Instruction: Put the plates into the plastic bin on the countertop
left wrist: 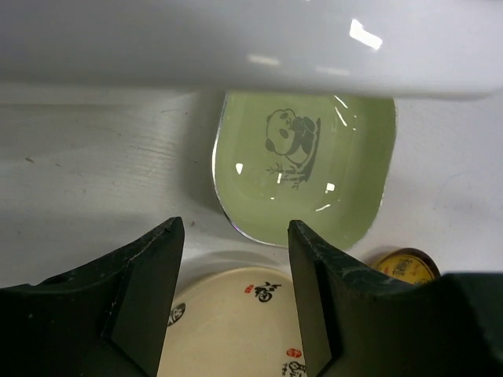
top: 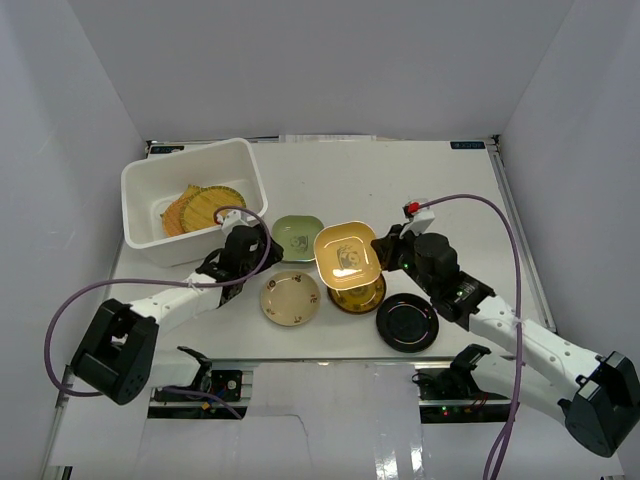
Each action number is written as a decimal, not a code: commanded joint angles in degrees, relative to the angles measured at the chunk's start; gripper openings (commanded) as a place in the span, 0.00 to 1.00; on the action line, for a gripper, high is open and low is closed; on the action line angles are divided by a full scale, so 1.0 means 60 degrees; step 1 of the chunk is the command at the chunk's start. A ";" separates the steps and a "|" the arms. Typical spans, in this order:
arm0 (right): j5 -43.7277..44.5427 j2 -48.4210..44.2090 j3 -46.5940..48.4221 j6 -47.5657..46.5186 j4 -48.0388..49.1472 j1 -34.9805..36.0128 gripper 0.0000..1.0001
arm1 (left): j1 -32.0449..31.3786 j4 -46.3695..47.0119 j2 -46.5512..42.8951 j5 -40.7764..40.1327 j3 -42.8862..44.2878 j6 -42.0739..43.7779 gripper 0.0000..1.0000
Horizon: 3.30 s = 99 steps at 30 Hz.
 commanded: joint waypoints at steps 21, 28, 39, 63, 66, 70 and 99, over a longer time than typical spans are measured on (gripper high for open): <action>-0.0605 -0.0585 -0.0519 -0.0100 0.0455 -0.0284 0.08 | -0.0514 0.1239 0.2537 -0.1433 0.0635 0.0220 0.50; -0.0693 -0.0702 -0.0460 -0.0085 0.0440 -0.0298 0.08 | -0.0895 0.1151 0.2289 -0.2283 0.0415 0.0601 0.56; -0.0693 -0.1346 -0.0357 -0.0085 0.0089 -0.0313 0.08 | -0.1437 0.0741 0.2479 -0.3031 0.0561 0.0587 0.37; -0.0297 -0.3412 0.0271 -0.0451 -0.1668 -0.0313 0.08 | -0.1365 0.0229 0.0342 -0.2885 0.4338 0.2387 0.00; -0.0516 -0.3530 0.0579 -0.0466 -0.1903 -0.0313 0.08 | -0.0386 -0.0401 -0.0010 -0.2753 0.4809 0.2769 0.00; -0.1203 -0.3048 0.0580 -0.0277 -0.1655 -0.0313 0.08 | 0.2261 -0.1484 -0.0931 -0.1494 0.4488 0.2141 0.00; -0.1909 0.1832 0.2338 0.0252 0.0616 0.0536 0.08 | 0.5755 -0.2482 -0.1255 0.1332 0.3299 0.1802 0.72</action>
